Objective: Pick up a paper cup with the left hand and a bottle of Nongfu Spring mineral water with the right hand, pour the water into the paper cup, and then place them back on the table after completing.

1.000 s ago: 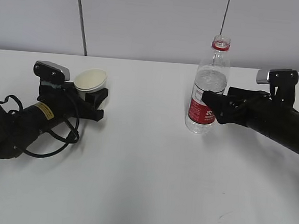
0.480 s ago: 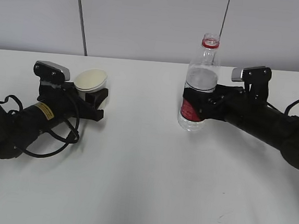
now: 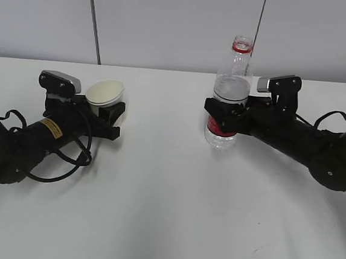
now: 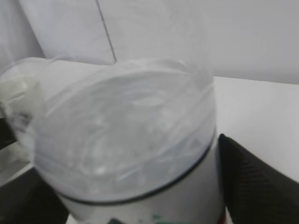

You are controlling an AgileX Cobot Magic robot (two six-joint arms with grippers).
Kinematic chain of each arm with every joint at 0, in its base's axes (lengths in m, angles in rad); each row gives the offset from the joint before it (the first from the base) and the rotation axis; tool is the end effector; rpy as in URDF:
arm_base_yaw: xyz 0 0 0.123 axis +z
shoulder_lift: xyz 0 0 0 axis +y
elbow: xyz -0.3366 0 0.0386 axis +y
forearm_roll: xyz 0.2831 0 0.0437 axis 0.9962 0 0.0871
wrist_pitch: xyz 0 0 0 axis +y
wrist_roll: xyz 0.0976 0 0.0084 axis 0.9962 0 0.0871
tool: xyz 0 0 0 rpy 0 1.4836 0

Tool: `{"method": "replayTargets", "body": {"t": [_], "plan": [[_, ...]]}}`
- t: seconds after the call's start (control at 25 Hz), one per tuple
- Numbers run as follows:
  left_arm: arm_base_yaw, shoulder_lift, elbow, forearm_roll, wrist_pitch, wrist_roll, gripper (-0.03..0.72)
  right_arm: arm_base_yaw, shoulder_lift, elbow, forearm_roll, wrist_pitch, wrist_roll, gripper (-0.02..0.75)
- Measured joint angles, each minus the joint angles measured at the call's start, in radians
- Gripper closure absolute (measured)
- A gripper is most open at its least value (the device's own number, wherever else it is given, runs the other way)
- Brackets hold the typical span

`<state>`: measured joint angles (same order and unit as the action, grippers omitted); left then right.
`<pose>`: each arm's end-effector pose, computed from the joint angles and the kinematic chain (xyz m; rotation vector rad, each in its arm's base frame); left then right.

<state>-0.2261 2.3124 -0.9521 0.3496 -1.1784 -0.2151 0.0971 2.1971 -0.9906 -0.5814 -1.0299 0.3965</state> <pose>0.4316 -0.1311 0.0664 0.3694 1.6662 -0.4976 0.4488 0.0900 0.1092 -0.3842 1.7109 0.5483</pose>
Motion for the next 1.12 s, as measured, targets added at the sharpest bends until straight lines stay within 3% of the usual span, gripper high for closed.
{"method": "replayTargets", "body": {"t": [0.2, 0.68, 1.12], "plan": [[0.0, 0.0, 0.0, 0.002, 0.0, 0.0, 0.29, 0.002, 0.019, -0.03, 0.003, -0.002, -0.001, 0.094], [0.0, 0.0, 0.0, 0.054, -0.002, 0.0, 0.29, 0.002, 0.025, -0.032, 0.008, -0.021, -0.004, 0.3], [0.0, 0.0, -0.003, 0.222, -0.011, -0.074, 0.29, 0.002, 0.027, -0.032, 0.006, -0.025, -0.011, 0.328]]}}
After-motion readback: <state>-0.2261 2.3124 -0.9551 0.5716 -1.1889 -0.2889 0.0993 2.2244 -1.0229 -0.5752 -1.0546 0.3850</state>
